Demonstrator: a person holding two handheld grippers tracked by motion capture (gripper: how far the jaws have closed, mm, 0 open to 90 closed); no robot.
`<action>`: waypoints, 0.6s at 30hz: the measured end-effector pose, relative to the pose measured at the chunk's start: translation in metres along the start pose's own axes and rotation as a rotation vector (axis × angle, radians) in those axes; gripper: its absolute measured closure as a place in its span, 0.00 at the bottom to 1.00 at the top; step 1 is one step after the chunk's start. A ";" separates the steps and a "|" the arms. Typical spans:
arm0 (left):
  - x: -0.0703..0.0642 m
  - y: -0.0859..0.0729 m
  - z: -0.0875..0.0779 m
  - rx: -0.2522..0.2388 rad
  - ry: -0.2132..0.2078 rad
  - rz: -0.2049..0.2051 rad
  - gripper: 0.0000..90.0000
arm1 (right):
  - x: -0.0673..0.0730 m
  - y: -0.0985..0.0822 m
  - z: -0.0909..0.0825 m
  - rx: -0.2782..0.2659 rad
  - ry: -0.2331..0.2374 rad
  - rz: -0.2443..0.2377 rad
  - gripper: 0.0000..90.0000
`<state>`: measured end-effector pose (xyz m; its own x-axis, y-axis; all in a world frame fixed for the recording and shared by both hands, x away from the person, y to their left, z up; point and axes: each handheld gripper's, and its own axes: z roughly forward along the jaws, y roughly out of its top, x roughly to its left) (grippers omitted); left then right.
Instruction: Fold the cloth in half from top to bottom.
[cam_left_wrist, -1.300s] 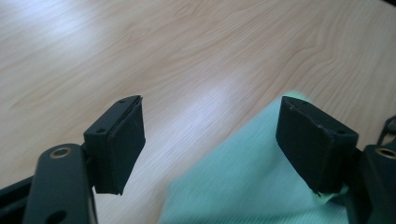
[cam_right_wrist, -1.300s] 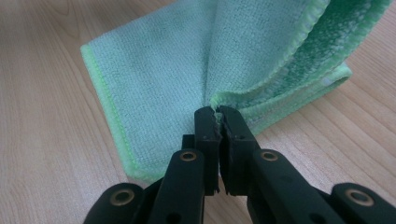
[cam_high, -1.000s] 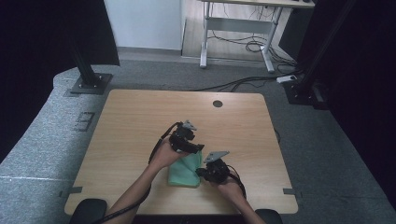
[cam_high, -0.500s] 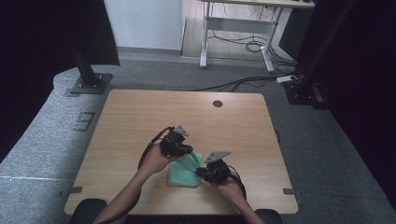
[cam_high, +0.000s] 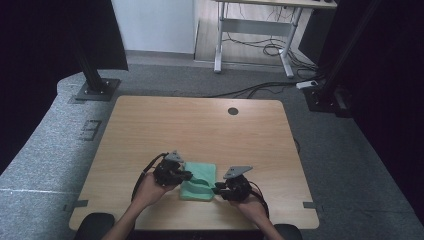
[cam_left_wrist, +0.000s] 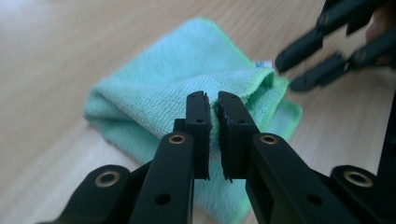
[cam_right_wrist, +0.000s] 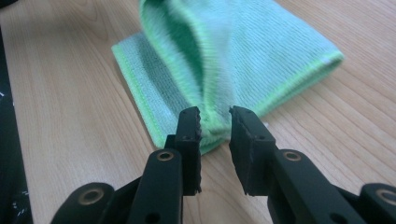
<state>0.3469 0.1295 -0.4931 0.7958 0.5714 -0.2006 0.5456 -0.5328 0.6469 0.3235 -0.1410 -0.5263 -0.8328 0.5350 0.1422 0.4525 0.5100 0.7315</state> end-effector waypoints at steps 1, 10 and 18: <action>0.000 -0.003 0.000 0.004 -0.001 0.001 0.91 | 0.000 -0.001 -0.002 0.000 -0.001 0.001 0.78; -0.009 -0.032 0.002 0.034 0.017 0.015 0.84 | -0.007 -0.005 -0.015 -0.020 -0.032 0.022 0.66; -0.010 -0.030 -0.005 -0.026 0.033 0.028 0.54 | -0.009 0.013 -0.006 -0.049 -0.052 0.038 0.46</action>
<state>0.3215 0.1433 -0.5064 0.8015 0.5769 -0.1578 0.5155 -0.5327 0.6711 0.3348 -0.1430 -0.5143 -0.7971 0.5882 0.1365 0.4660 0.4555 0.7585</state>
